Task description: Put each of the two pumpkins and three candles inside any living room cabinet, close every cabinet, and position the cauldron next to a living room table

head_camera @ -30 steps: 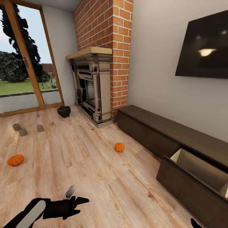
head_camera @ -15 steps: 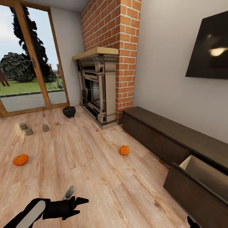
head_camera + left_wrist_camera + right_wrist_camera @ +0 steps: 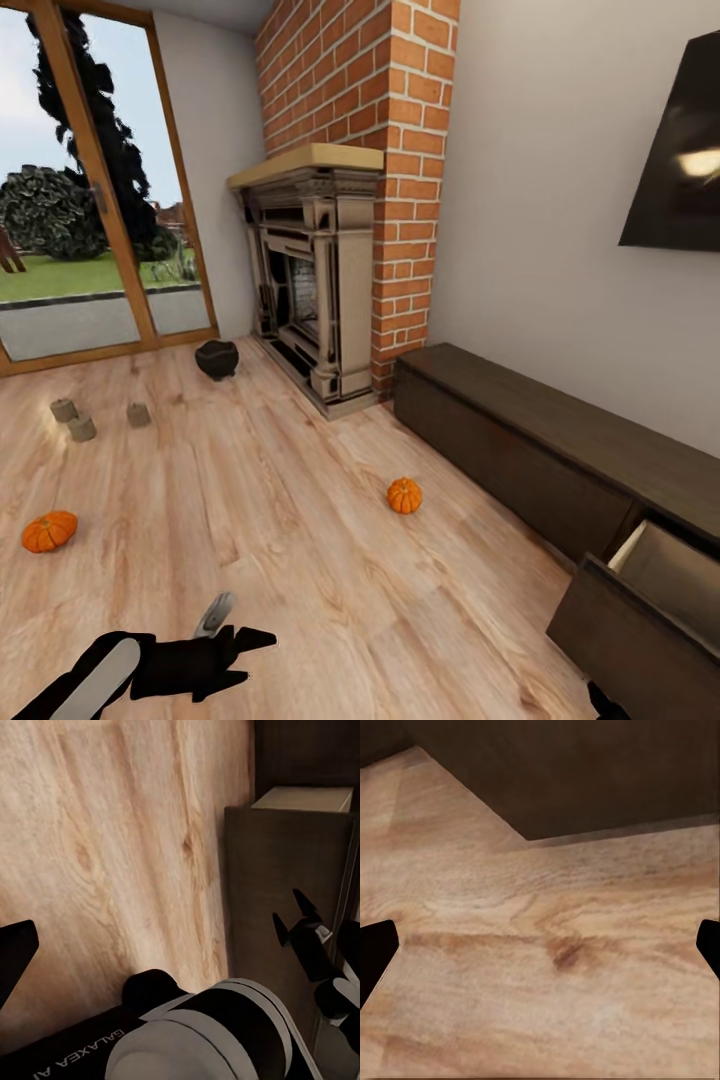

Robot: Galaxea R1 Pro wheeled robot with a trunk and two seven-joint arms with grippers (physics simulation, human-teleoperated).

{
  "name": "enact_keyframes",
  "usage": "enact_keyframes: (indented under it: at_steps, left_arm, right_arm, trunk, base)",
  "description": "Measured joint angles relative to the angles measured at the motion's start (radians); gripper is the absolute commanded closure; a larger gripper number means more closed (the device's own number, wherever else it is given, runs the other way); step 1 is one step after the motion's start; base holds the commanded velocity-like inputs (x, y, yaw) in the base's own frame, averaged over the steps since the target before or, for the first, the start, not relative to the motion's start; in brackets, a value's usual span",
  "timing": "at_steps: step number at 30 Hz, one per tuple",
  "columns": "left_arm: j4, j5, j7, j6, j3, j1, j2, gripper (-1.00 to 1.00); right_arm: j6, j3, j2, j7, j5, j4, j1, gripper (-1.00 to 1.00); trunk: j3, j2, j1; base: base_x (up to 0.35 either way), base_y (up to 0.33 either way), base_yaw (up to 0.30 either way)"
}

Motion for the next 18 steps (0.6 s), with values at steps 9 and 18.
enact_keyframes:
  at_steps: [9,18]
  left_arm:
    - [0.002,0.001,0.0,0.0,0.0,0.0,0.001,-1.0]
    - [0.002,0.0,0.001,-0.001,0.0,0.0,0.0,-1.0]
  right_arm:
    - [0.0,0.0,0.0,0.002,0.001,0.0,0.0,-1.0]
    - [0.0,-0.001,0.0,-0.007,0.001,0.002,0.0,-1.0]
  trunk:
    - [0.0,0.0,0.0]
    - [0.0,0.0,0.0]
  base:
    - [0.047,0.313,0.002]
    - [0.003,0.278,0.199]
